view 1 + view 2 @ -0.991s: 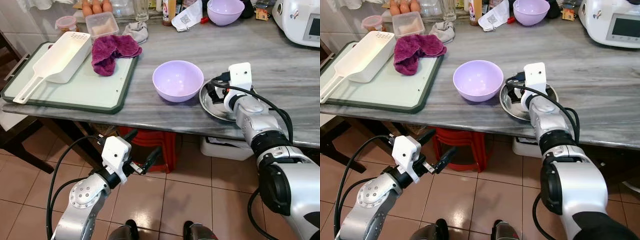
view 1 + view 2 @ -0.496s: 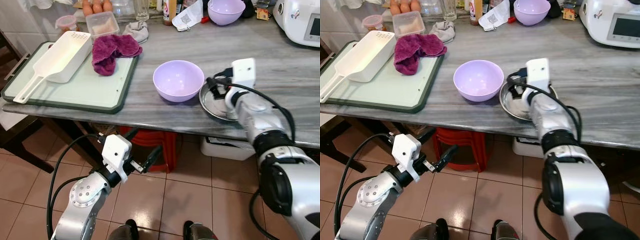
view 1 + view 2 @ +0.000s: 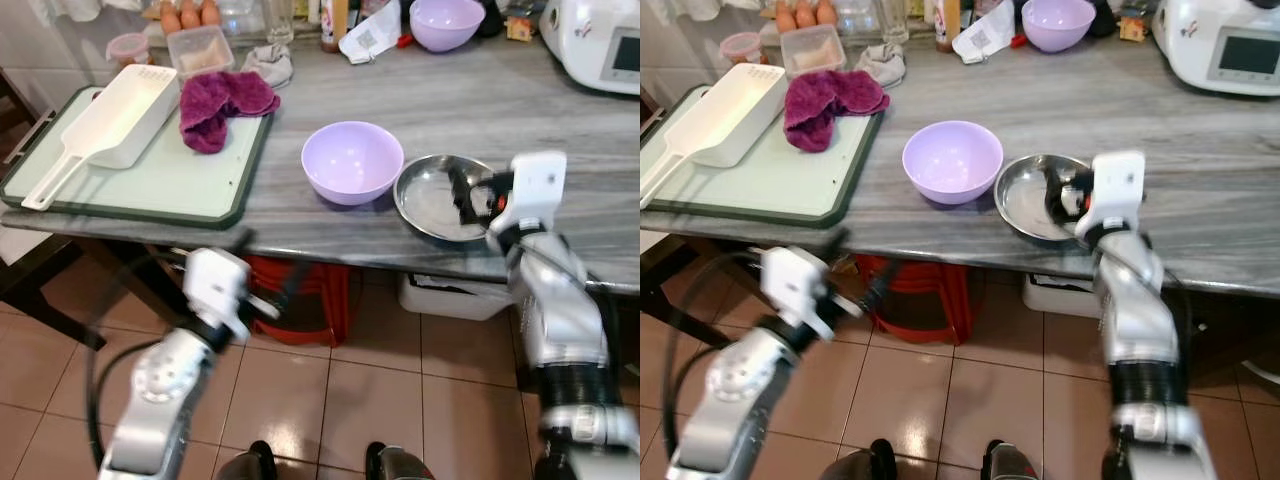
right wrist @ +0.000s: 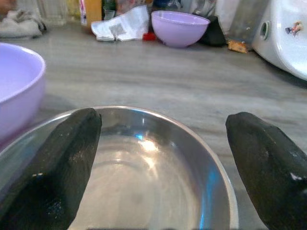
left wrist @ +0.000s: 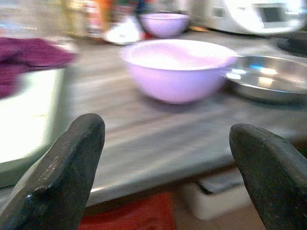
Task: Setting the table
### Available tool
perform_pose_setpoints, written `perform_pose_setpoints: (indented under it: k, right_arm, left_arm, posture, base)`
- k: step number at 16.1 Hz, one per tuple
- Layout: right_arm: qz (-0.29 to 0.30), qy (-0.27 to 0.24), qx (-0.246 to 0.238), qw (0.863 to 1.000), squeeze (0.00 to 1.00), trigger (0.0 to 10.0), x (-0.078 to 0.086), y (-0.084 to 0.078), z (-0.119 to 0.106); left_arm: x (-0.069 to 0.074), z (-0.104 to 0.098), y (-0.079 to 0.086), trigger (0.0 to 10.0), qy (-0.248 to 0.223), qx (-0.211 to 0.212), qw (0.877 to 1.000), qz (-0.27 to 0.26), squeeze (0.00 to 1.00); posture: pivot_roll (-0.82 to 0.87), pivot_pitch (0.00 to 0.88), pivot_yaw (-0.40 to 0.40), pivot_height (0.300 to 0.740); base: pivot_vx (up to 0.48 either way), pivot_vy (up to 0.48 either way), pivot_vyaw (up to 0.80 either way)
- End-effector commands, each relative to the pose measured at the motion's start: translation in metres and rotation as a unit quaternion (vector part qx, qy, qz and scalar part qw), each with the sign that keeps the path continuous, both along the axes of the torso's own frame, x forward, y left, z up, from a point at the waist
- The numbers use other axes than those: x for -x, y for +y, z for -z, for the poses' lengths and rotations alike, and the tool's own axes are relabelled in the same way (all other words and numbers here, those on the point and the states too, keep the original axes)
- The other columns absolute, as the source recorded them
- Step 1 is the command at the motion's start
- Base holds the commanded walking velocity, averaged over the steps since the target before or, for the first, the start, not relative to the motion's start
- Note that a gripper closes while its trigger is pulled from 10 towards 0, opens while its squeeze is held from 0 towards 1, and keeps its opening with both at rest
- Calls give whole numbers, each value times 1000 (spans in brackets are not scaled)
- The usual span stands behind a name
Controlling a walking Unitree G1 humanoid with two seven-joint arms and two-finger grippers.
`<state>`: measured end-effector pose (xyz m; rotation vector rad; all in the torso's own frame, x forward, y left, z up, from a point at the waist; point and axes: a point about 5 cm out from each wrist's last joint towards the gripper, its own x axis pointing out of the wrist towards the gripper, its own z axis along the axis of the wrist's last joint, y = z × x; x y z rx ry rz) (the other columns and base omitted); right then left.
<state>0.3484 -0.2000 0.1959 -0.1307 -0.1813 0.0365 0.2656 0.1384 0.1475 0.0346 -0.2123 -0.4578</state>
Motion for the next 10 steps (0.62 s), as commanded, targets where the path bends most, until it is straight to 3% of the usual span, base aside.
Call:
perform_pose_setpoints:
  k: [1,5,7,10]
  right_arm:
    - [5,-16,2,1000,0,10000,5,3,-7]
    - [-20,-26,1,999,0,10000,27,39,-6]
    - [-42,-15,-8,999,0,10000,27,46,-4]
    - [-95,8,33,995,0,10000,22,56,1]
  left_arm:
    - [0,7,9,10000,11,0,999,-30,0]
    - [-14,11,20,10000,21,-8,990,-137,0]
    - [-17,14,17,10000,23,-4,990,-139,0]
    - [-18,20,13,10000,39,2,989,-143,0]
  posture:
    - [-170,189,41,740]
    - [-168,168,41,740]
    - [-156,142,51,740]
    - [-139,107,72,740]
  base:
    - [0,0,0]
    - [0,0,0]
    - [0,0,0]
    - [0,0,0]
